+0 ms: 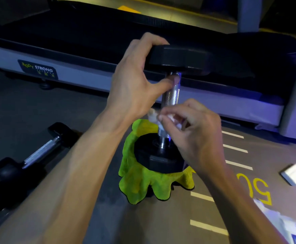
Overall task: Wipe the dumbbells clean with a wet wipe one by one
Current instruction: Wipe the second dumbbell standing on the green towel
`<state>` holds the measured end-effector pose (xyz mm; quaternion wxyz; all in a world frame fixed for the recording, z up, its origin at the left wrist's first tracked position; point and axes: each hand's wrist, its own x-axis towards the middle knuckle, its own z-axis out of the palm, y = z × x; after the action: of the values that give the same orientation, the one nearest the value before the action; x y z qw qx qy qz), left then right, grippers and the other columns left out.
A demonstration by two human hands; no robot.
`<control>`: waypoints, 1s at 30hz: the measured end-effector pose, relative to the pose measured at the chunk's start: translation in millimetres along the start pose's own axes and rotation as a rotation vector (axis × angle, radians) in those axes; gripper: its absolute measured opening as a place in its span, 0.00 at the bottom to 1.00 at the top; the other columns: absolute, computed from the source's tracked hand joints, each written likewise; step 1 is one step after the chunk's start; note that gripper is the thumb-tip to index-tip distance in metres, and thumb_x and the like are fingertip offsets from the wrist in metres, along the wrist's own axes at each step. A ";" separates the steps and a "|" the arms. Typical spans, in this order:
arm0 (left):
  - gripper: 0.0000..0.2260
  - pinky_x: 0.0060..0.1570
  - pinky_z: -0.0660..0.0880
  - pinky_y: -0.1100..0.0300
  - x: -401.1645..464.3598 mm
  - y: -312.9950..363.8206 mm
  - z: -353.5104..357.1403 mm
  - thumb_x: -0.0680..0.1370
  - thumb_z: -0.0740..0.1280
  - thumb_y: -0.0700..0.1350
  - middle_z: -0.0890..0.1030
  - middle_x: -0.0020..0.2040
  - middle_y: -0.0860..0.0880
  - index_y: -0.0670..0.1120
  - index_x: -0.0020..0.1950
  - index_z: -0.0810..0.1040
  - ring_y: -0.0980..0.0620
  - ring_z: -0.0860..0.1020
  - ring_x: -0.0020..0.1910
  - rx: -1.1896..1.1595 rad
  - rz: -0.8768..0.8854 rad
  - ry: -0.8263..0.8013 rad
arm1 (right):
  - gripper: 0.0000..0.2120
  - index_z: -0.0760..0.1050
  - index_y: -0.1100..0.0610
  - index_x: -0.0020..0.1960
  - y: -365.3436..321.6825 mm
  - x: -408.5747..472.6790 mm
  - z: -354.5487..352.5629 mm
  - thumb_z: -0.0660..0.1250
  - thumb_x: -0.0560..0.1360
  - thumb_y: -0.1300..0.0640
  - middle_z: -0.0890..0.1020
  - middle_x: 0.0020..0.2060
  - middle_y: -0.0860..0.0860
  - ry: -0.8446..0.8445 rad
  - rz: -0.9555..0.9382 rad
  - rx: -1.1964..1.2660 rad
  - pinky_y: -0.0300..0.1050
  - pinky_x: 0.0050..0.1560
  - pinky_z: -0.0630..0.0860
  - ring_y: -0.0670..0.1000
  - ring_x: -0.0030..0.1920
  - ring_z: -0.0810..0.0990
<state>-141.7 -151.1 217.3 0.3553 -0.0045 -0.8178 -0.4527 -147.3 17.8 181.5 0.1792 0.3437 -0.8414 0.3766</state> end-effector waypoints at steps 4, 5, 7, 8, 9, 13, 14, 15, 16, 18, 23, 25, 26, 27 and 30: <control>0.23 0.57 0.76 0.52 0.7 -0.8 1.5 0.70 0.78 0.49 0.77 0.56 0.53 0.52 0.62 0.76 0.57 0.78 0.54 -0.001 0.002 -0.003 | 0.04 0.84 0.43 0.47 3.6 -10.7 -6.7 0.71 0.76 0.45 0.78 0.37 0.43 -0.119 -0.004 0.009 0.45 0.36 0.75 0.43 0.36 0.76; 0.23 0.57 0.76 0.51 0.6 -1.4 1.1 0.70 0.78 0.49 0.77 0.55 0.53 0.52 0.62 0.76 0.56 0.78 0.54 -0.005 0.004 0.000 | 0.05 0.84 0.41 0.46 4.4 -17.3 -9.2 0.70 0.75 0.44 0.78 0.36 0.42 -0.207 0.020 -0.019 0.47 0.37 0.76 0.43 0.36 0.77; 0.23 0.57 0.76 0.50 -0.6 -2.0 -0.2 0.70 0.79 0.49 0.77 0.56 0.53 0.52 0.62 0.76 0.55 0.78 0.55 -0.012 0.002 0.003 | 0.03 0.83 0.41 0.46 3.1 -20.6 -12.9 0.71 0.74 0.45 0.78 0.34 0.40 -0.287 0.031 -0.085 0.49 0.37 0.77 0.43 0.36 0.77; 0.23 0.57 0.76 0.49 -1.7 -1.6 -0.3 0.70 0.79 0.49 0.77 0.56 0.52 0.52 0.62 0.76 0.55 0.78 0.55 -0.018 0.003 0.002 | 0.03 0.84 0.42 0.46 1.4 -15.8 -13.4 0.71 0.74 0.45 0.78 0.35 0.40 -0.273 0.004 -0.115 0.49 0.37 0.77 0.44 0.35 0.77; 0.23 0.58 0.77 0.50 -2.4 -1.1 -0.3 0.70 0.79 0.49 0.77 0.56 0.52 0.52 0.62 0.75 0.55 0.78 0.55 -0.028 0.007 -0.004 | 0.05 0.84 0.43 0.47 -0.5 -8.4 -12.9 0.70 0.75 0.46 0.79 0.36 0.41 -0.225 -0.038 -0.146 0.49 0.36 0.78 0.45 0.35 0.77; 0.23 0.58 0.77 0.52 -4.2 0.6 -1.8 0.70 0.79 0.48 0.78 0.57 0.51 0.52 0.61 0.75 0.55 0.79 0.55 -0.045 0.014 -0.011 | 0.04 0.83 0.46 0.48 -4.7 11.7 -5.5 0.71 0.77 0.49 0.79 0.39 0.46 0.040 -0.080 -0.135 0.50 0.35 0.76 0.48 0.36 0.77; 0.23 0.58 0.77 0.52 -4.2 0.8 -1.9 0.70 0.79 0.47 0.78 0.57 0.51 0.53 0.61 0.75 0.55 0.79 0.55 -0.047 0.014 -0.009 | 0.05 0.83 0.45 0.48 -4.3 5.2 -4.2 0.70 0.77 0.47 0.78 0.38 0.45 0.032 -0.065 -0.125 0.49 0.34 0.75 0.47 0.36 0.76; 0.23 0.58 0.77 0.52 -4.2 1.0 -1.9 0.69 0.79 0.47 0.78 0.57 0.51 0.52 0.61 0.75 0.55 0.79 0.56 -0.048 0.016 -0.008 | 0.07 0.83 0.44 0.48 -4.9 -3.9 -3.7 0.68 0.78 0.44 0.77 0.37 0.44 -0.014 -0.048 -0.123 0.48 0.34 0.75 0.45 0.36 0.75; 0.23 0.58 0.77 0.51 -4.4 1.0 -1.9 0.69 0.79 0.47 0.78 0.57 0.51 0.52 0.61 0.76 0.54 0.79 0.56 -0.047 0.020 -0.008 | 0.08 0.83 0.43 0.48 -4.7 -13.0 -2.9 0.67 0.77 0.42 0.76 0.36 0.44 -0.081 -0.027 -0.120 0.47 0.34 0.75 0.44 0.35 0.74; 0.23 0.58 0.76 0.51 -5.2 0.6 -2.2 0.70 0.79 0.48 0.77 0.56 0.51 0.51 0.61 0.76 0.54 0.78 0.56 -0.042 0.032 -0.012 | 0.07 0.83 0.43 0.46 -3.5 -20.3 -2.3 0.68 0.75 0.43 0.75 0.34 0.43 -0.182 -0.010 -0.124 0.46 0.34 0.75 0.43 0.35 0.74; 0.23 0.58 0.76 0.54 -5.5 0.5 -4.5 0.70 0.79 0.46 0.77 0.56 0.53 0.51 0.63 0.76 0.57 0.78 0.55 -0.040 0.031 -0.033 | 0.03 0.83 0.47 0.47 -14.2 4.9 1.1 0.71 0.75 0.50 0.78 0.36 0.46 0.024 -0.080 -0.230 0.46 0.33 0.73 0.52 0.37 0.78; 0.23 0.58 0.76 0.57 -4.4 -0.2 -5.8 0.71 0.79 0.47 0.77 0.56 0.53 0.51 0.63 0.76 0.57 0.78 0.55 -0.033 0.035 -0.046 | 0.04 0.84 0.46 0.48 -16.6 -0.4 1.5 0.70 0.76 0.49 0.77 0.36 0.45 0.005 -0.074 -0.256 0.45 0.32 0.72 0.52 0.37 0.78; 0.23 0.58 0.76 0.58 -3.8 -1.0 -6.5 0.71 0.79 0.47 0.77 0.56 0.53 0.51 0.63 0.76 0.58 0.78 0.55 -0.030 0.037 -0.050 | 0.05 0.84 0.45 0.48 -17.3 -6.3 -0.2 0.69 0.76 0.48 0.77 0.36 0.44 -0.071 -0.054 -0.258 0.45 0.33 0.72 0.51 0.37 0.79; 0.23 0.57 0.76 0.59 -3.6 -2.0 -7.2 0.71 0.79 0.48 0.77 0.56 0.53 0.51 0.63 0.76 0.58 0.77 0.55 -0.028 0.037 -0.048 | 0.05 0.84 0.44 0.48 -19.1 -12.1 -2.5 0.69 0.76 0.46 0.79 0.36 0.43 -0.171 -0.021 -0.268 0.45 0.34 0.73 0.51 0.38 0.80; 0.23 0.57 0.75 0.61 -5.4 -2.2 -7.4 0.71 0.79 0.48 0.77 0.56 0.53 0.51 0.63 0.76 0.58 0.77 0.55 -0.025 0.042 -0.044 | 0.07 0.83 0.39 0.52 -18.7 -15.5 -10.0 0.70 0.76 0.42 0.84 0.40 0.43 -0.358 0.039 -0.313 0.48 0.40 0.77 0.53 0.43 0.82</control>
<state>-134.1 -156.3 215.0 0.3464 -0.0362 -0.8195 -0.4551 -122.7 23.3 188.9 0.0711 0.3567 -0.9143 0.1783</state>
